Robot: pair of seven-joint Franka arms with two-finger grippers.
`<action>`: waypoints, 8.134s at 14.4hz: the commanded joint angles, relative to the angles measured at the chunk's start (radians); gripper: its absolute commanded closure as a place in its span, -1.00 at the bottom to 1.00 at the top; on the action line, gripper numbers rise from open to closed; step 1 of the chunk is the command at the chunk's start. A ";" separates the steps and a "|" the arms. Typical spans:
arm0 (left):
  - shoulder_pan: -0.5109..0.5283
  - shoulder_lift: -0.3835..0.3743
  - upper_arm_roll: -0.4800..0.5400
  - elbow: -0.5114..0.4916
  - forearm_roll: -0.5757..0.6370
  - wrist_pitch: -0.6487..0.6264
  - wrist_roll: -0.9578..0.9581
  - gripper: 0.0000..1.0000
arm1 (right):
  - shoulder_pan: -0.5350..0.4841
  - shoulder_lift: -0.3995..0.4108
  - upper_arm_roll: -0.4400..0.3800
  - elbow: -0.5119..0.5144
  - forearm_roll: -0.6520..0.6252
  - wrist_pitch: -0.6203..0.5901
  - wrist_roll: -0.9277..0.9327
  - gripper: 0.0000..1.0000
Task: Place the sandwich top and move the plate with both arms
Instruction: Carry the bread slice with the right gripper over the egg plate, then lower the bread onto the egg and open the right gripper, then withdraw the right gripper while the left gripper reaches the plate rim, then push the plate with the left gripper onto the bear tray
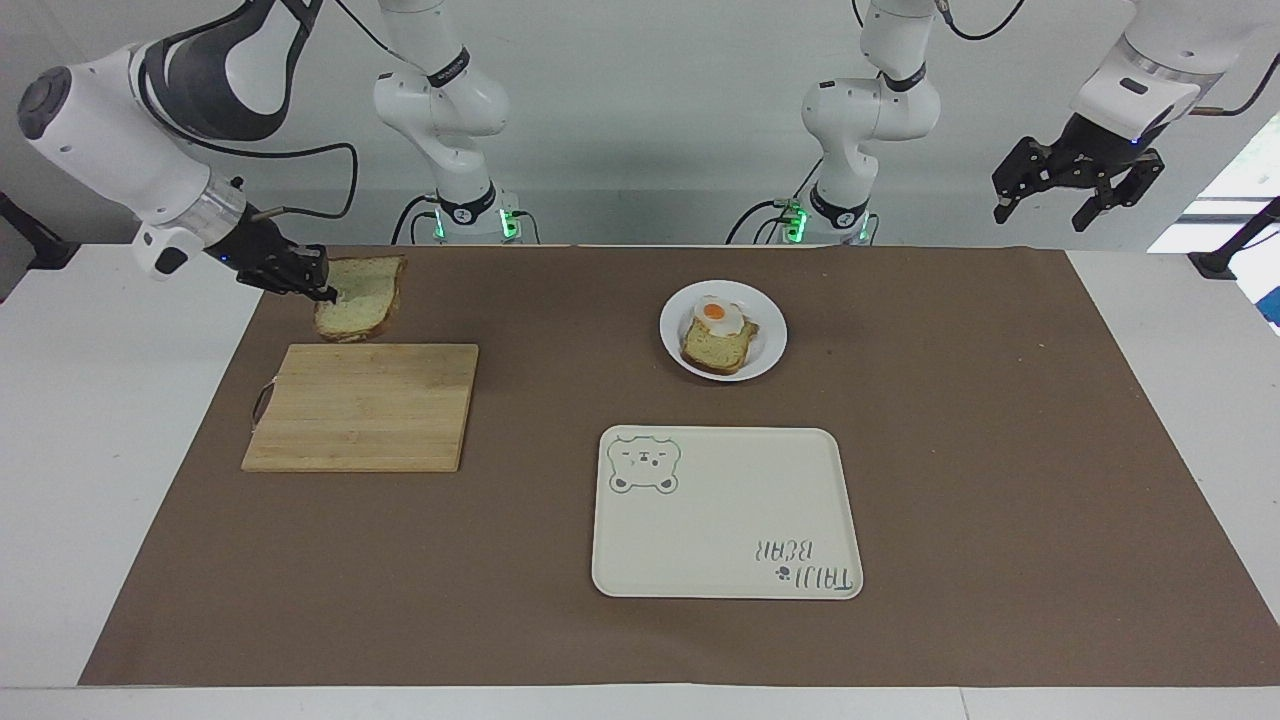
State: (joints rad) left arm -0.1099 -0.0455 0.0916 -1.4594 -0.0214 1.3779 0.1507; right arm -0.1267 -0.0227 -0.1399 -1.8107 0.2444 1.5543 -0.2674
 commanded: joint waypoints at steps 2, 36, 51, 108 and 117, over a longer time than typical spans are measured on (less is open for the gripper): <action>0.002 -0.025 0.000 -0.025 -0.005 -0.005 -0.010 -1.00 | 0.001 -0.016 0.008 -0.016 -0.020 -0.008 -0.006 1.00; 0.006 -0.025 0.002 -0.025 -0.005 -0.005 -0.010 -1.00 | 0.993 0.323 0.039 -0.056 0.170 0.694 0.824 1.00; -0.005 -0.025 -0.001 -0.027 -0.006 -0.013 -0.011 -1.00 | 0.990 0.308 0.039 -0.168 0.187 0.762 0.775 0.98; -0.024 0.058 0.000 -1.220 -1.451 0.592 1.043 0.51 | 0.204 -0.082 0.019 -0.032 -0.241 0.101 0.229 -1.00; -0.004 0.067 0.002 -1.220 -1.453 0.569 1.038 1.00 | 0.151 -0.059 0.029 0.115 -0.306 0.069 0.195 -1.00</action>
State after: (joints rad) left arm -0.1150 0.0234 0.0842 -2.6694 -1.4422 1.9624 1.1665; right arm 0.0291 -0.0795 -0.1239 -1.7516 -0.0178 1.6538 -0.0493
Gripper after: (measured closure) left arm 0.956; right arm 0.000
